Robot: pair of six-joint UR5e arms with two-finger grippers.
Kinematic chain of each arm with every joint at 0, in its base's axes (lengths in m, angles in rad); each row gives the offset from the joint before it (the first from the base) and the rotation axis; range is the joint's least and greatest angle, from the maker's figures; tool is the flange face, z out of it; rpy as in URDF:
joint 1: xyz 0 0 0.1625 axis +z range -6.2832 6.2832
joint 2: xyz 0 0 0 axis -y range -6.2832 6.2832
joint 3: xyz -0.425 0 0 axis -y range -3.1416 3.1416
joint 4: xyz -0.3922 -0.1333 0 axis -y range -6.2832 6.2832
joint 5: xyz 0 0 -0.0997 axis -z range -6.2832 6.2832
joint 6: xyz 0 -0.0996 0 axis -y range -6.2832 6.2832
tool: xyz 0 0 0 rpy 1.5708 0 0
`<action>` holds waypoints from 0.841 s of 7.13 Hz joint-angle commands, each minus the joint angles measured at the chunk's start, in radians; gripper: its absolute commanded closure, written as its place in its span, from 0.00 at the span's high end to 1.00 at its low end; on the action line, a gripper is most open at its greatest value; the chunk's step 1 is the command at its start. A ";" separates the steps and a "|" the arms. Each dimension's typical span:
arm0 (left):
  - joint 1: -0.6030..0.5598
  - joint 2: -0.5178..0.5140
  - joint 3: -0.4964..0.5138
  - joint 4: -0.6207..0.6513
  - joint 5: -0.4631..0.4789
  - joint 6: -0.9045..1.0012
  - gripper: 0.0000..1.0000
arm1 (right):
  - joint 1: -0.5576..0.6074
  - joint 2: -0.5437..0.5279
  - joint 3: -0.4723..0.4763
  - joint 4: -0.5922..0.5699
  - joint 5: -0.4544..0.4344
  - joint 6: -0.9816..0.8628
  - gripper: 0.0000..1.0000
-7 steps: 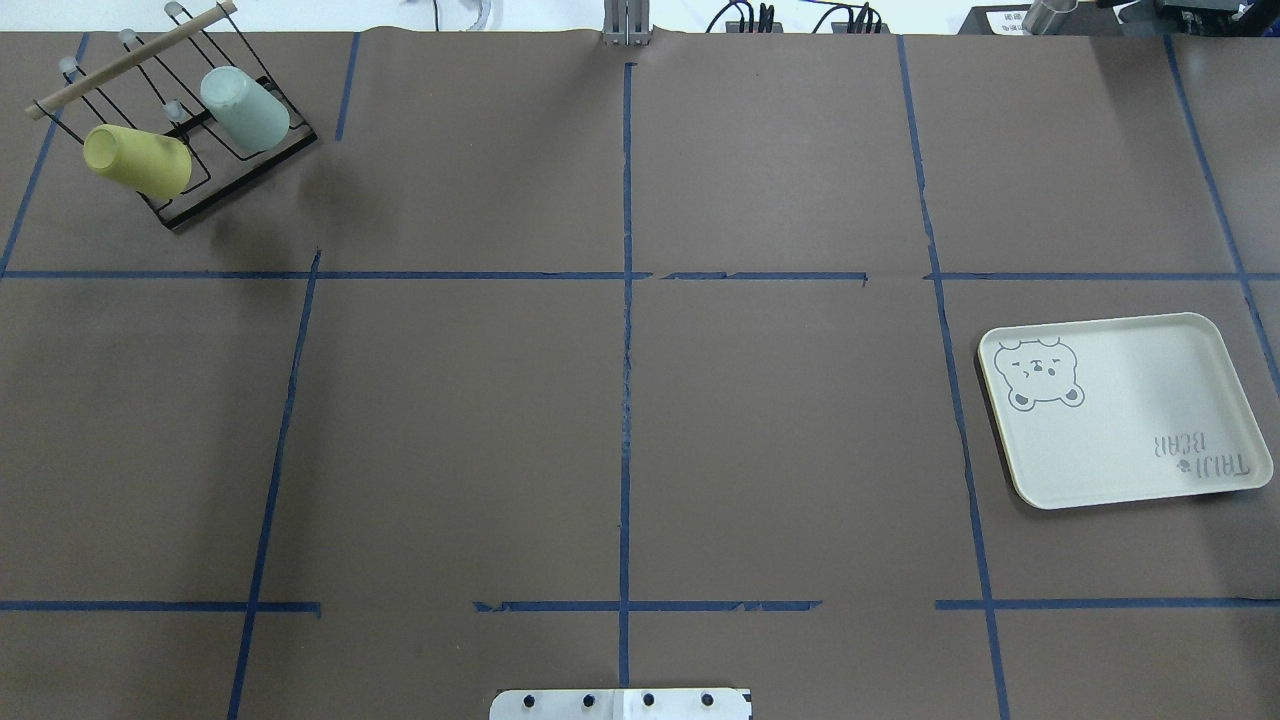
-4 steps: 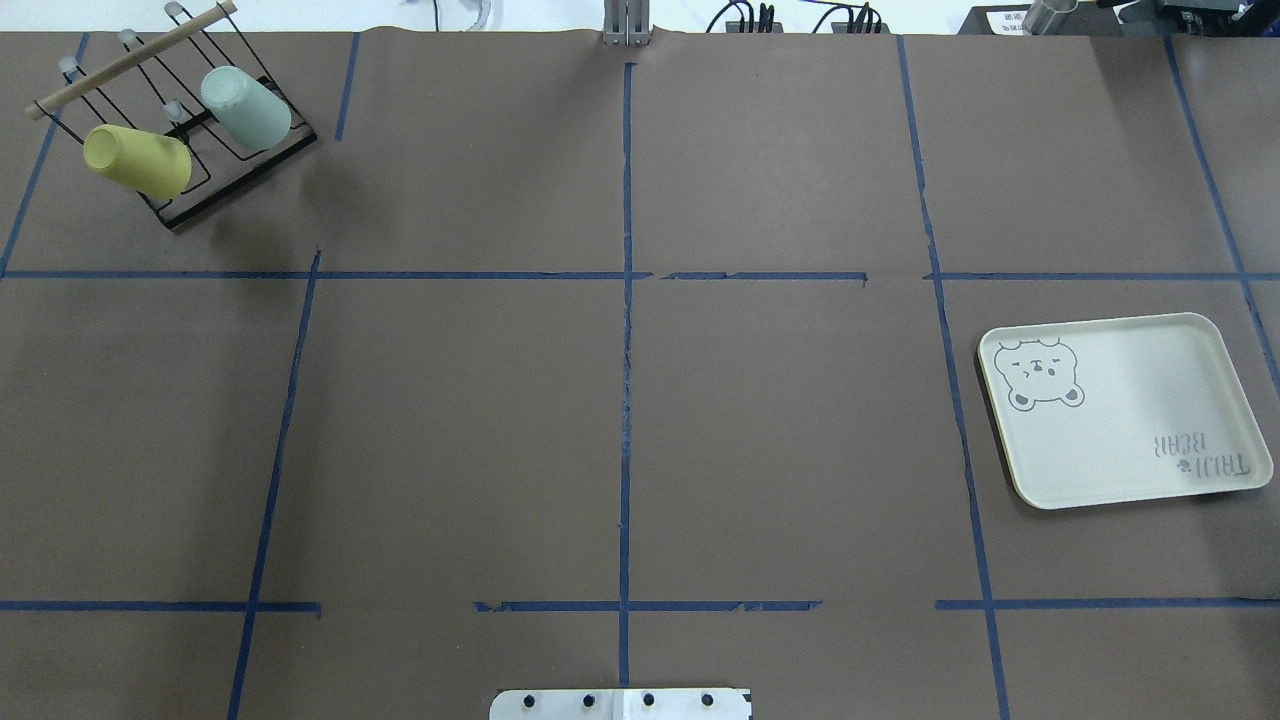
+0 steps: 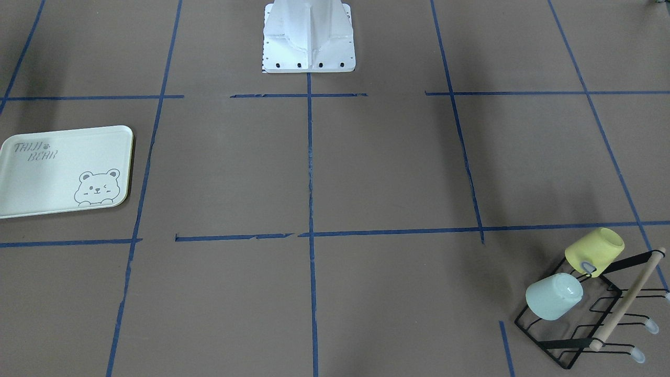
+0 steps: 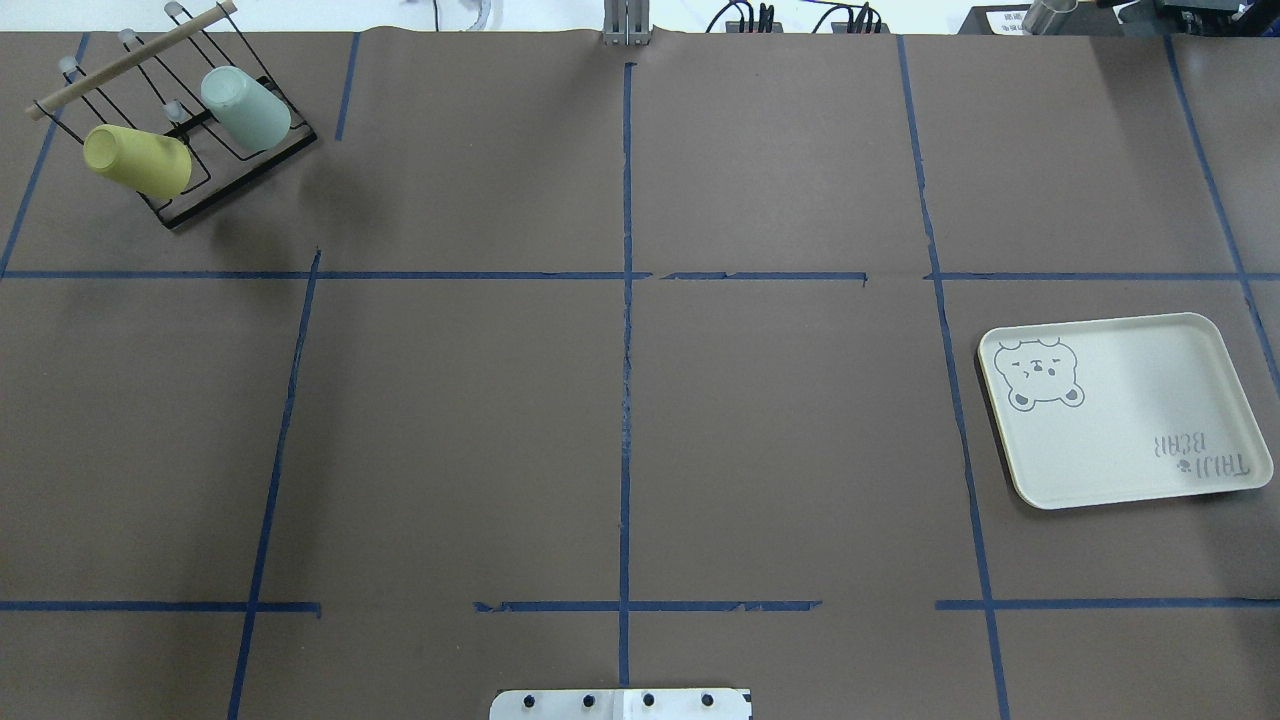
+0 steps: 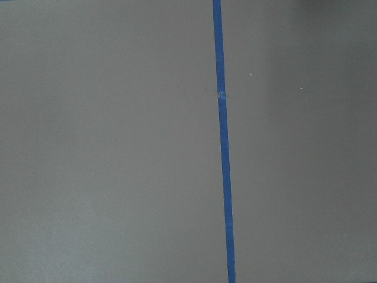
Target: Left arm grabs green cup and hands to right arm on tray
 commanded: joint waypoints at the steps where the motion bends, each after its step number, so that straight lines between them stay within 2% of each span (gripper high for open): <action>1: 0.000 -0.110 0.071 -0.079 -0.006 0.000 1.00 | -0.005 0.009 0.000 0.000 -0.001 0.002 1.00; 2: 0.000 -0.132 0.076 -0.125 -0.007 0.000 1.00 | -0.005 0.009 0.002 0.000 0.002 0.003 1.00; 4: 0.011 -0.182 0.059 -0.267 -0.008 -0.192 1.00 | -0.006 0.009 0.003 0.000 0.002 0.003 1.00; 6: 0.119 -0.395 0.126 -0.291 -0.003 -0.280 1.00 | -0.006 0.014 0.002 0.000 0.002 0.003 1.00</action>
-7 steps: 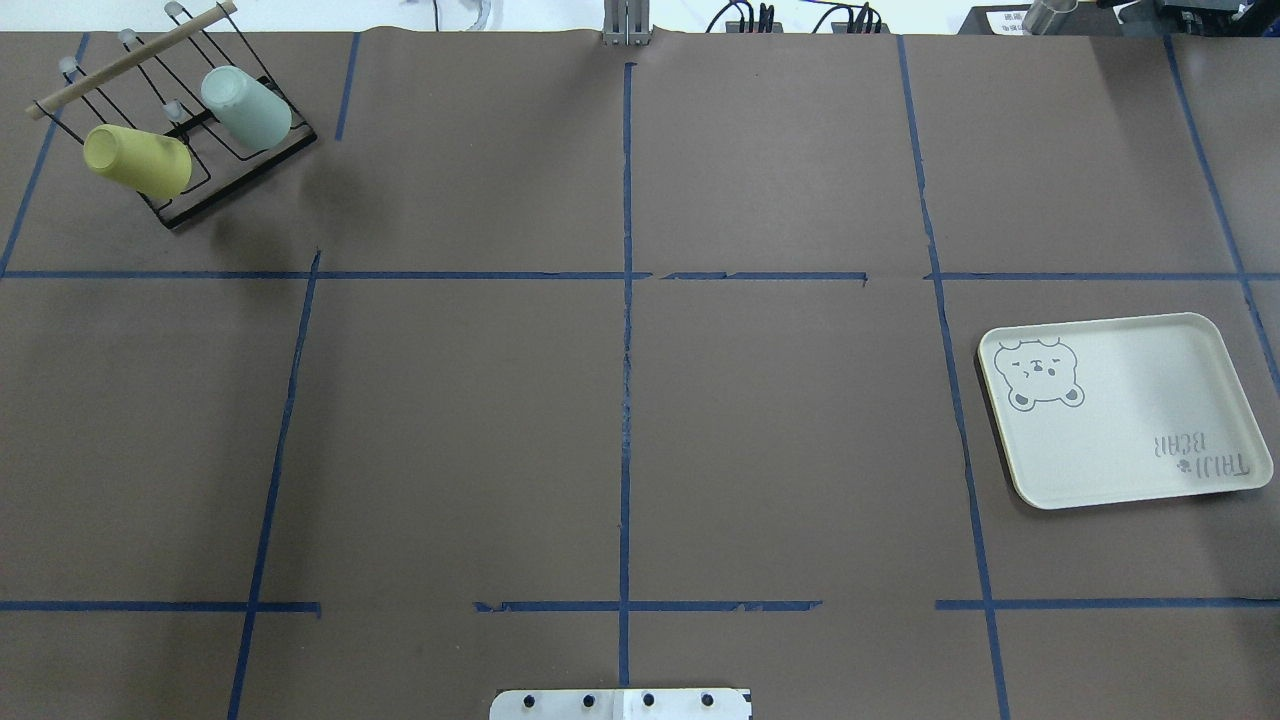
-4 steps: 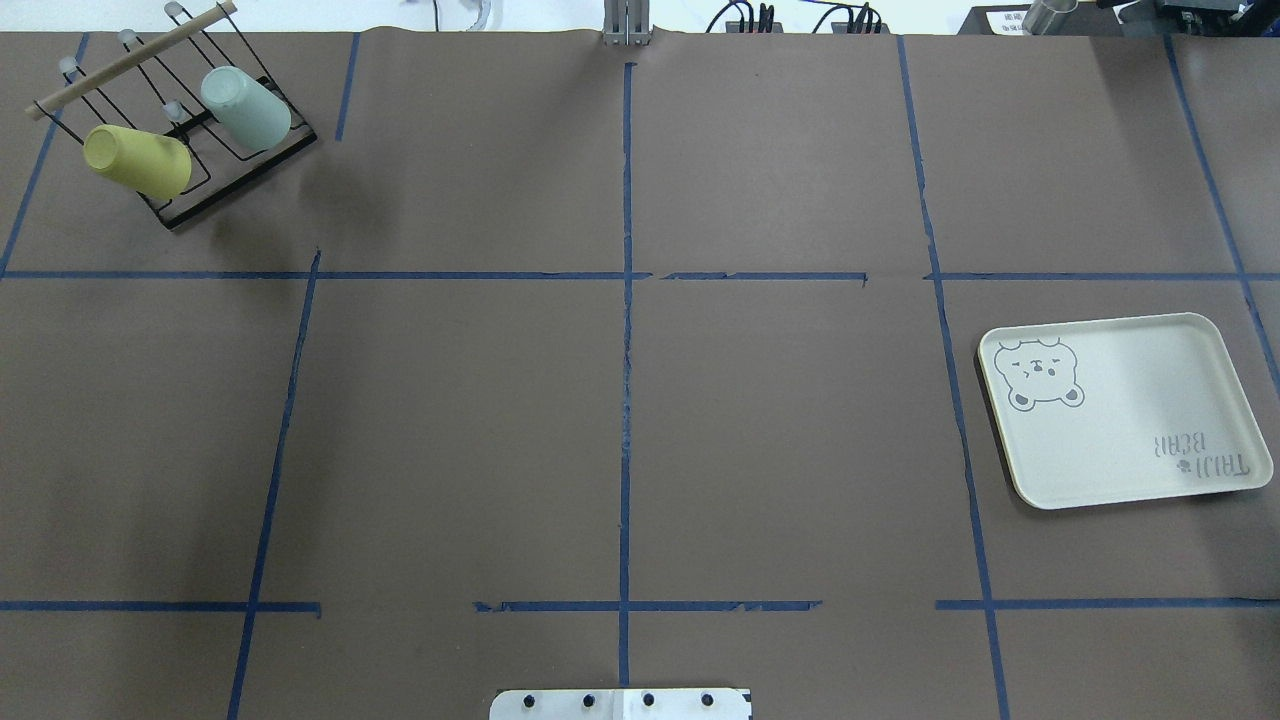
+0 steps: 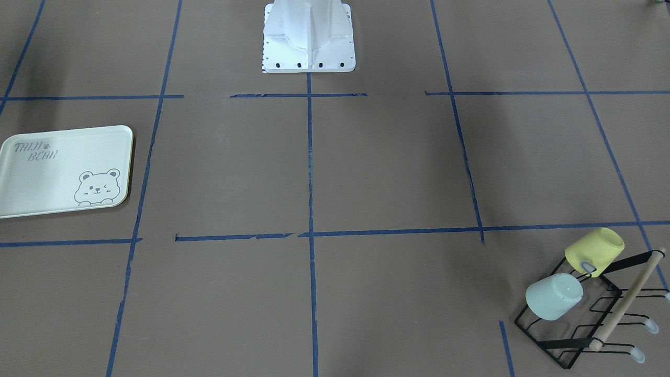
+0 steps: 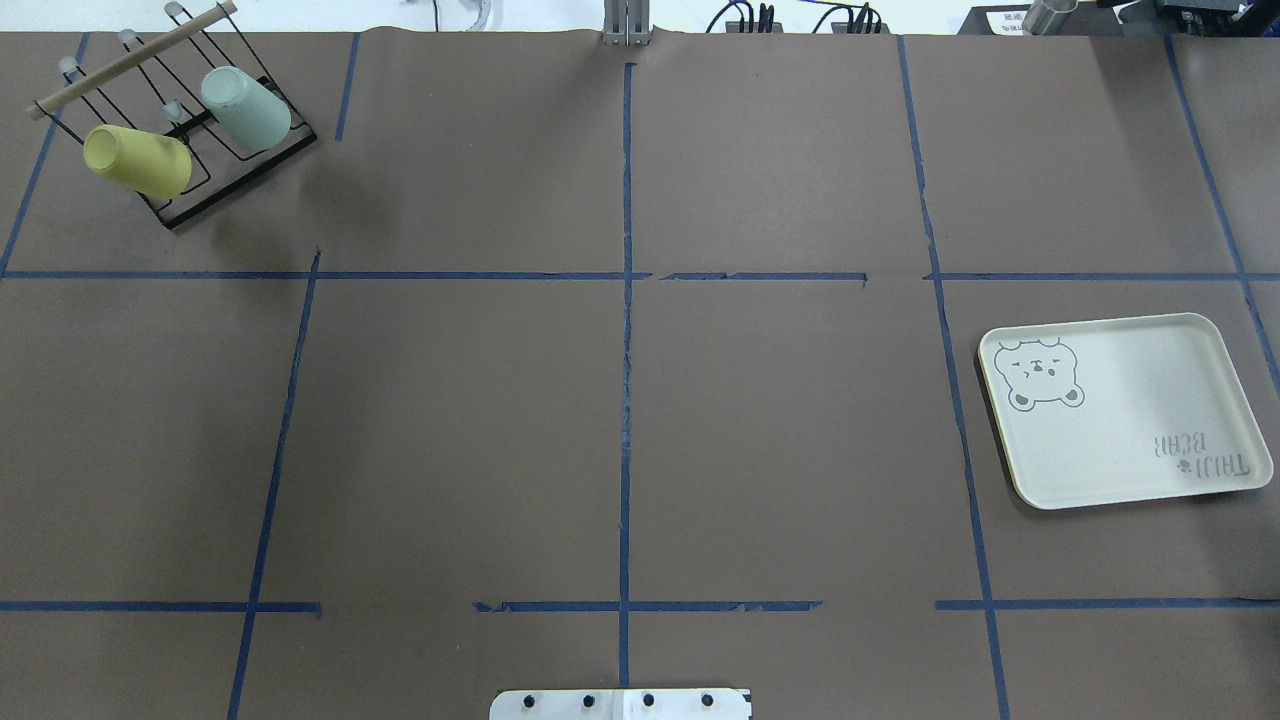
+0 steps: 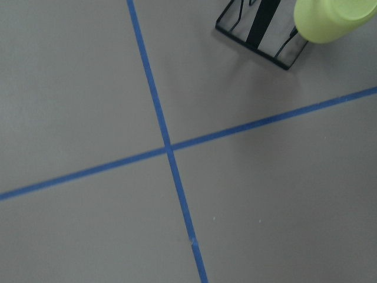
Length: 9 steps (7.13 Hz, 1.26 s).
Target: Left arm grabs green cup and hands to right arm on tray
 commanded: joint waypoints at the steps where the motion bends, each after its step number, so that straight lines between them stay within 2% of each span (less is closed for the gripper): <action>1: 0.115 -0.211 0.115 0.015 0.002 -0.049 1.00 | 0.000 0.001 0.000 0.000 0.001 0.000 1.00; 2: 0.140 -0.336 0.218 0.019 0.004 -0.124 1.00 | 0.001 0.001 0.000 0.000 0.001 0.000 1.00; 3: 0.200 -0.413 0.298 0.013 0.008 -0.225 1.00 | 0.001 0.001 0.000 0.000 0.001 0.000 1.00; 4: 0.258 -0.437 0.339 0.009 0.037 -0.240 1.00 | 0.000 0.001 0.000 0.000 0.001 0.000 1.00; 6: 0.321 -0.498 0.416 0.003 0.185 -0.252 1.00 | 0.000 0.001 0.000 -0.002 0.001 0.000 1.00; 8: 0.347 -0.558 0.517 -0.017 0.230 -0.264 1.00 | 0.000 0.001 0.000 -0.002 0.002 0.000 1.00; 9: 0.364 -0.561 0.559 -0.067 0.263 -0.266 1.00 | 0.000 0.001 0.002 0.000 0.002 0.000 1.00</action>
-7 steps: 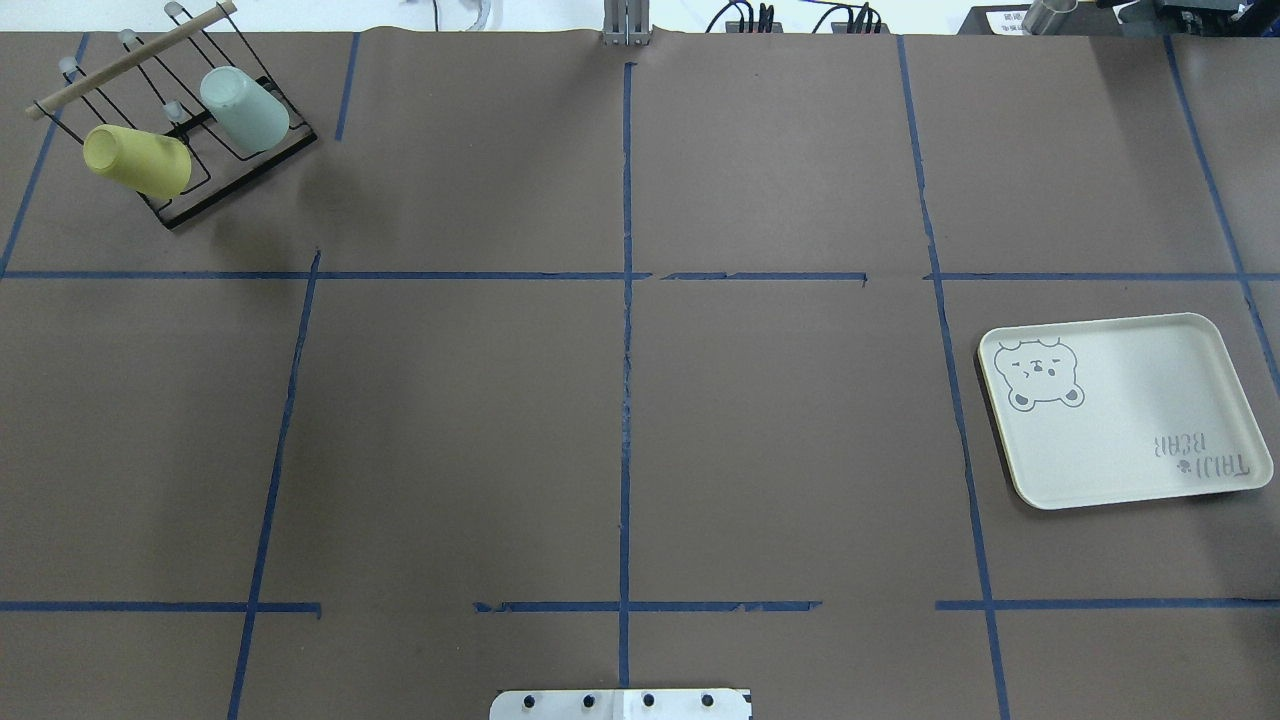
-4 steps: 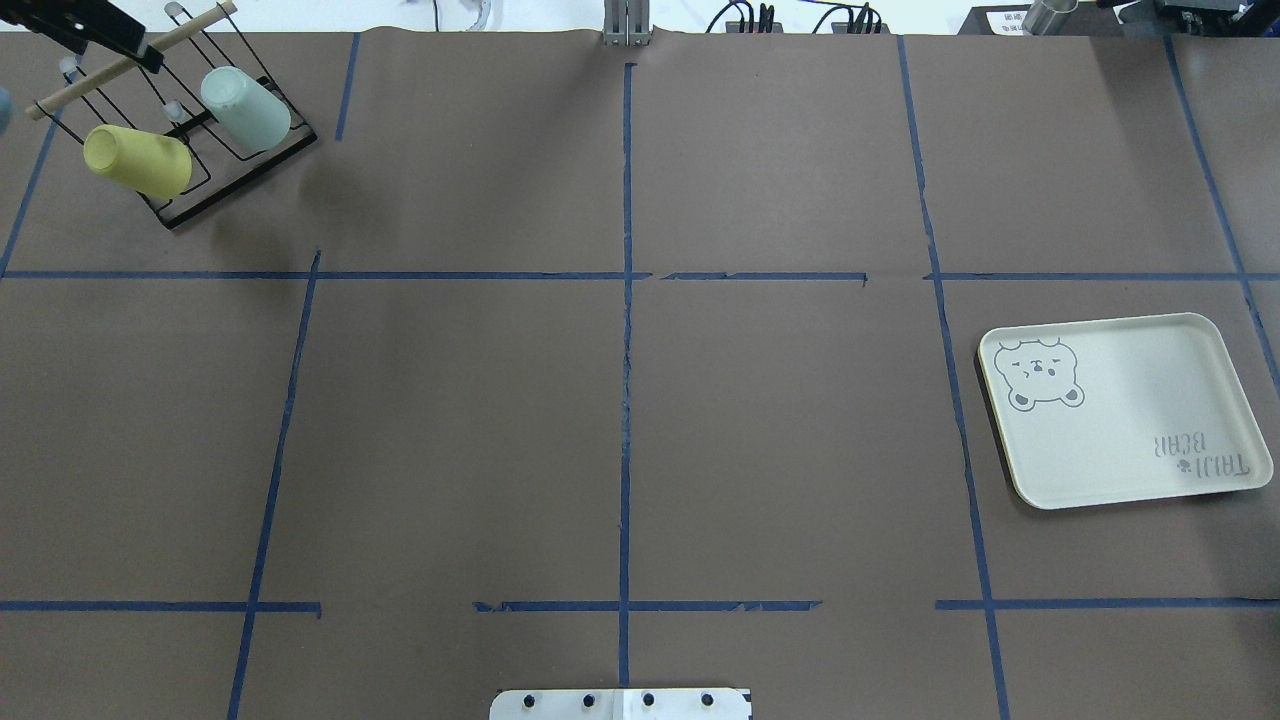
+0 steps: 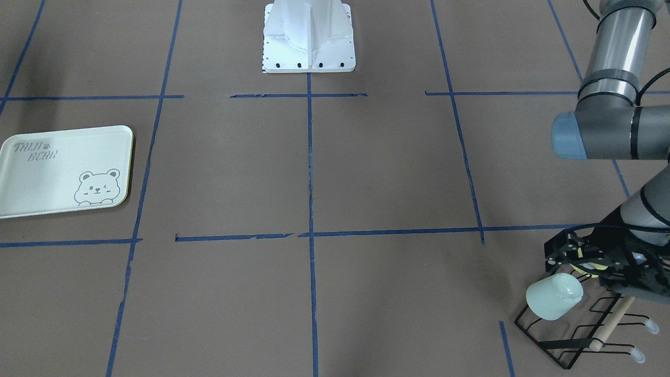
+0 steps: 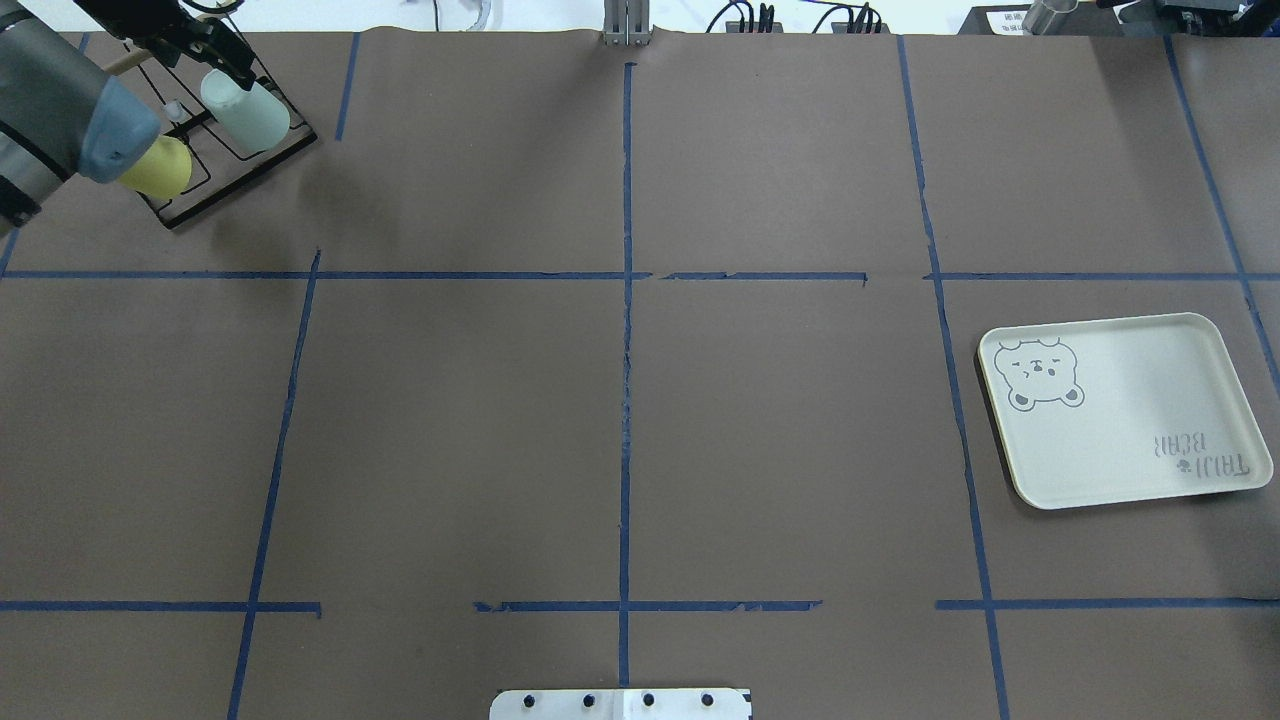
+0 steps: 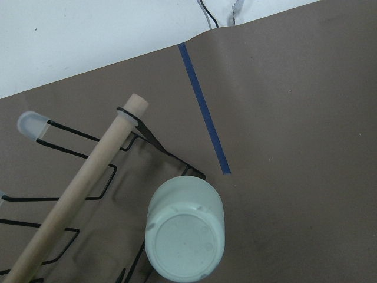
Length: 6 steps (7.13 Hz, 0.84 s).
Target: Left arm grabs green cup and hands to right arm on tray
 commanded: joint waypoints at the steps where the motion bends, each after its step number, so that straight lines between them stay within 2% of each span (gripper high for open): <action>1: 0.026 -0.028 0.094 -0.070 0.042 -0.003 1.00 | 0.000 0.000 0.001 -0.001 0.002 0.000 1.00; 4: 0.036 -0.034 0.135 -0.074 0.042 -0.003 1.00 | 0.000 0.000 0.001 -0.001 0.002 0.000 1.00; 5: 0.041 -0.034 0.136 -0.074 0.042 -0.003 0.97 | 0.000 0.000 0.000 -0.001 0.002 0.000 1.00; 6: 0.041 -0.033 0.136 -0.072 0.042 -0.003 0.82 | 0.001 0.000 0.000 -0.001 0.002 0.000 1.00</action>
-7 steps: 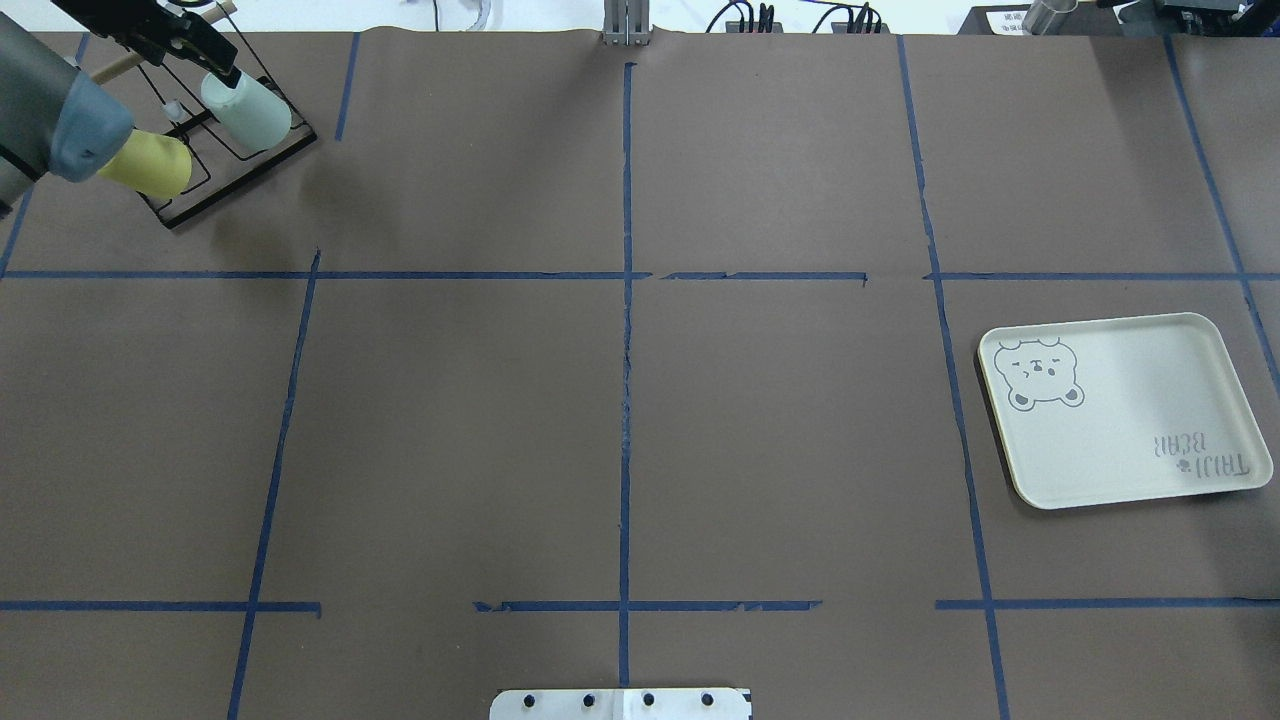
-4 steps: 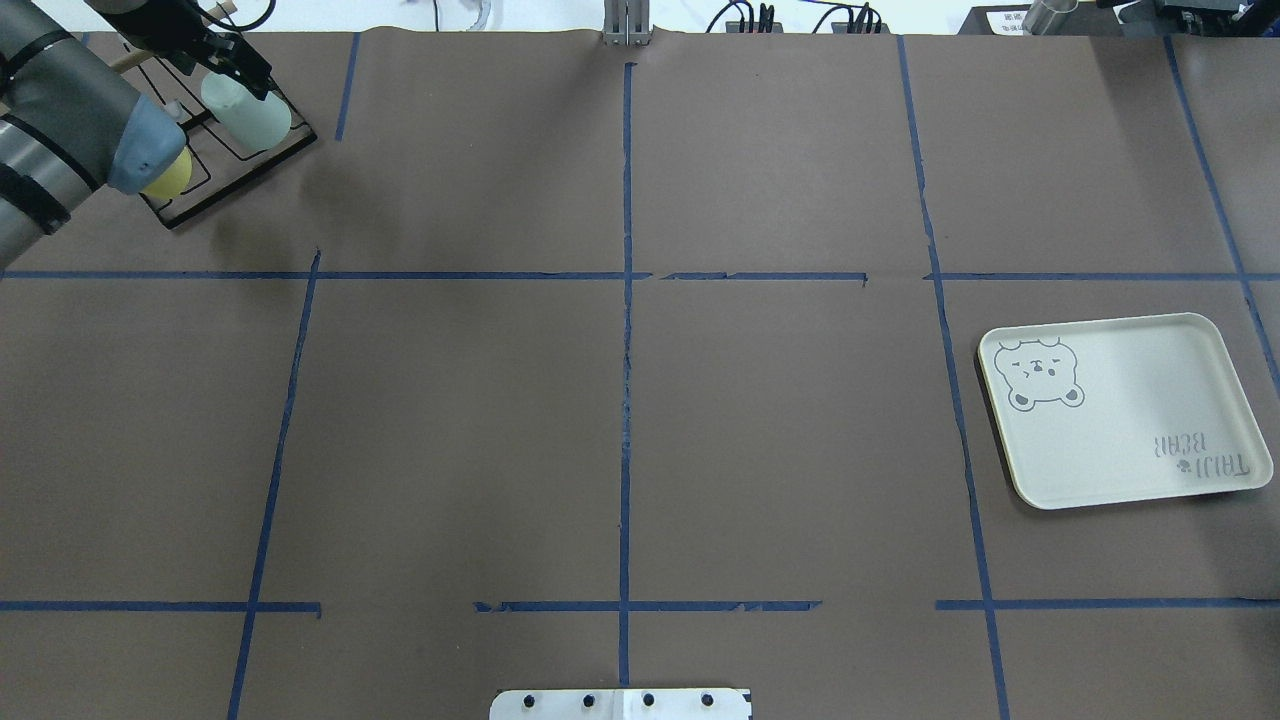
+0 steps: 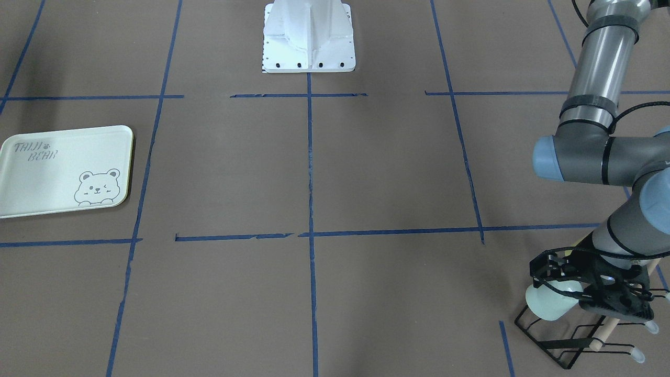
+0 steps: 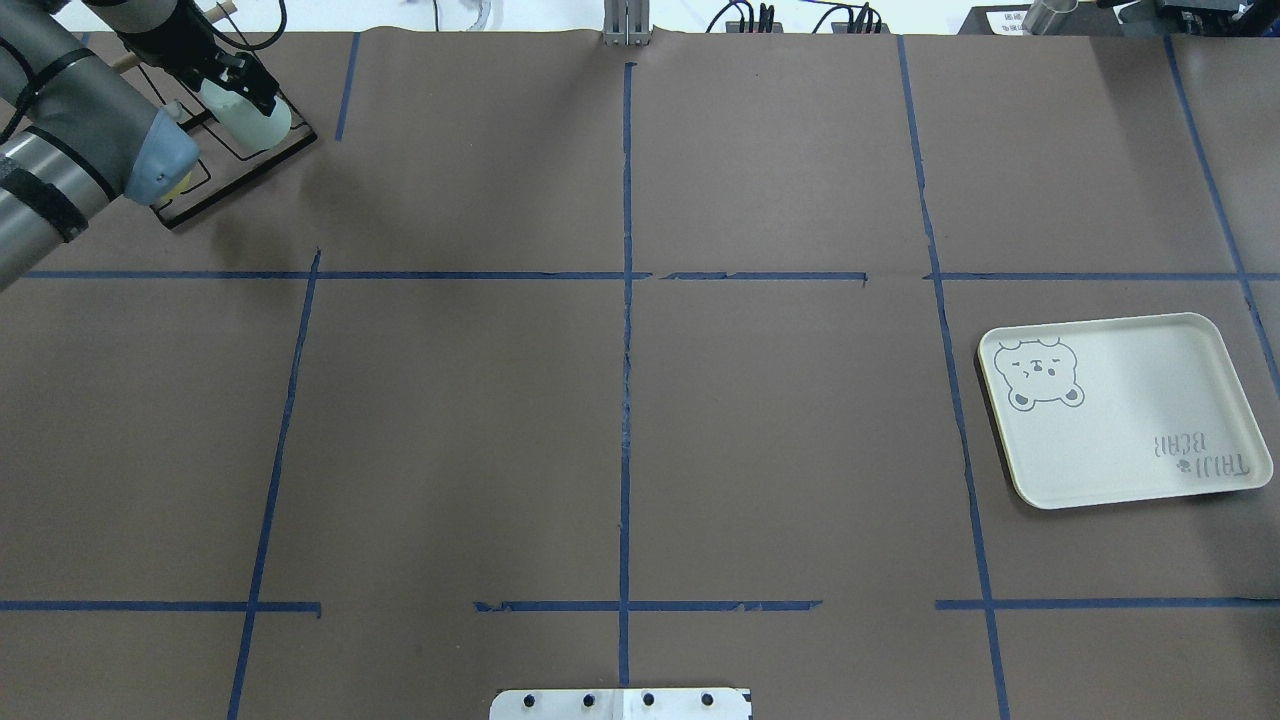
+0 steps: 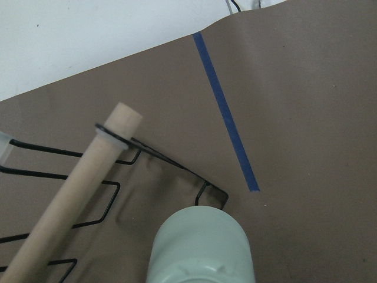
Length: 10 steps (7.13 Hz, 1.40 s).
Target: Left arm grabs green cup and hands to right arm on tray
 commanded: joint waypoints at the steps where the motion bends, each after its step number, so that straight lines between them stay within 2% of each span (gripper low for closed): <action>1: 0.002 0.002 0.002 0.004 0.000 0.000 0.46 | 0.001 0.000 -0.001 0.000 0.000 0.000 1.00; 2: -0.002 0.004 0.002 0.004 -0.001 -0.003 0.24 | 0.001 0.000 -0.001 0.000 0.000 0.000 1.00; 3: -0.011 0.002 -0.004 0.004 -0.003 -0.005 0.19 | 0.000 0.000 -0.001 0.000 0.000 0.000 1.00; 4: -0.039 0.004 -0.032 0.021 -0.020 -0.005 0.19 | 0.000 0.000 -0.001 0.000 0.000 0.000 1.00; 5: -0.070 0.016 -0.113 0.078 -0.062 -0.009 0.19 | 0.000 0.000 -0.001 0.000 0.000 0.000 1.00; 6: -0.087 0.066 -0.257 0.181 -0.098 -0.009 0.19 | 0.000 0.000 0.001 0.000 0.000 0.000 1.00; 7: -0.090 0.133 -0.441 0.305 -0.104 -0.009 0.19 | 0.000 0.000 -0.001 0.000 0.000 0.000 1.00; 8: -0.094 0.165 -0.578 0.418 -0.104 -0.009 0.19 | 0.000 0.000 -0.001 0.000 -0.001 0.000 1.00; 9: -0.094 0.197 -0.668 0.476 -0.103 -0.011 0.20 | 0.000 0.002 0.001 0.000 0.000 0.002 1.00; 10: -0.093 0.299 -0.745 0.464 -0.098 -0.017 0.20 | -0.002 0.003 0.005 0.002 0.014 0.021 1.00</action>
